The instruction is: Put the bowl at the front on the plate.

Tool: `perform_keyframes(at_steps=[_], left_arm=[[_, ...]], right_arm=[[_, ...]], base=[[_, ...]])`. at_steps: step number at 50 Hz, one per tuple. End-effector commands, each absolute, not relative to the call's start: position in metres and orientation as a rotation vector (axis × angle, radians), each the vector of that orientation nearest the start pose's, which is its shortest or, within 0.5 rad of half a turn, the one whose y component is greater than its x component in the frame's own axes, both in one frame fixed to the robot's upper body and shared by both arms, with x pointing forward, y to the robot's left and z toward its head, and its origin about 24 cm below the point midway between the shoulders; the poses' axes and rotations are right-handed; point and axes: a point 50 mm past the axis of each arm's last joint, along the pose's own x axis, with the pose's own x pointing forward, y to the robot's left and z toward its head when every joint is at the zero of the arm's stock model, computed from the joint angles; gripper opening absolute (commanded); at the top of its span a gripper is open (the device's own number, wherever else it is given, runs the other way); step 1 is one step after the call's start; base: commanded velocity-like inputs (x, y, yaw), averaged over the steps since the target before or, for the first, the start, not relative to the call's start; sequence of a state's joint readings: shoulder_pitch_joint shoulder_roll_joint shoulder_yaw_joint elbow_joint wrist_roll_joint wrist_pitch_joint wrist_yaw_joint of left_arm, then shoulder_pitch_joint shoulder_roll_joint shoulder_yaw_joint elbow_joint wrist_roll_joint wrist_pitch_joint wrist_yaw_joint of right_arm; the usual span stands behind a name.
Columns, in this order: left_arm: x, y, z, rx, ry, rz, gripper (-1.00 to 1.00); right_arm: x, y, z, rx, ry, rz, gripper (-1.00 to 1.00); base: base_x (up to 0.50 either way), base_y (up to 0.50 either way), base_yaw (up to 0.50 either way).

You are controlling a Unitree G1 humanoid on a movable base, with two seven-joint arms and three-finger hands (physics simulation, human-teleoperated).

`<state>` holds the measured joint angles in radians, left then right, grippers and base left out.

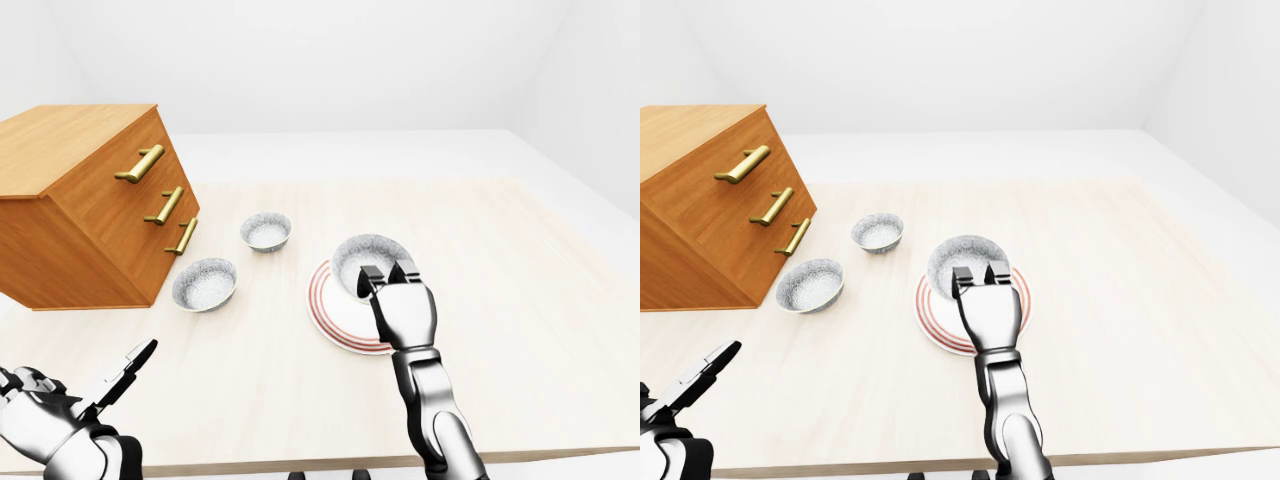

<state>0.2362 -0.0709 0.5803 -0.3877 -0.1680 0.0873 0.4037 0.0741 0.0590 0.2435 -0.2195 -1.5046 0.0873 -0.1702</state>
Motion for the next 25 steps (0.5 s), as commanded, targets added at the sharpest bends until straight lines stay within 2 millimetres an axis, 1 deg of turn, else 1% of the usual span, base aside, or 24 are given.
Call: perform_keyframes(at_steps=[1,10,16,22,25], left_arm=[[0.143,0.295,0.072,-0.089,-0.095,1.024,1.00],[0.145,0.295,0.067,-0.091,-0.073,1.022,1.00],[0.144,0.295,0.072,-0.089,-0.094,1.023,1.00],[0.145,0.294,0.068,-0.091,-0.080,1.021,1.00],[0.144,0.295,0.071,-0.091,-0.090,1.023,1.00]], right_arm=[[0.232,-0.096,0.080,-1.350,-0.343,-0.172,-1.00],[0.233,-0.097,0.077,-1.359,-0.334,-0.163,-1.00],[0.235,-0.097,0.069,-1.339,-0.320,-0.158,-1.00],[0.236,-0.097,0.064,-1.343,-0.303,-0.142,-1.00],[0.236,-0.098,0.063,-1.337,-0.299,-0.143,-1.00]], base=[[0.00,0.00,0.00],[0.00,0.00,0.00],[0.00,0.00,0.00],[0.00,0.00,0.00],[0.00,0.00,0.00]])
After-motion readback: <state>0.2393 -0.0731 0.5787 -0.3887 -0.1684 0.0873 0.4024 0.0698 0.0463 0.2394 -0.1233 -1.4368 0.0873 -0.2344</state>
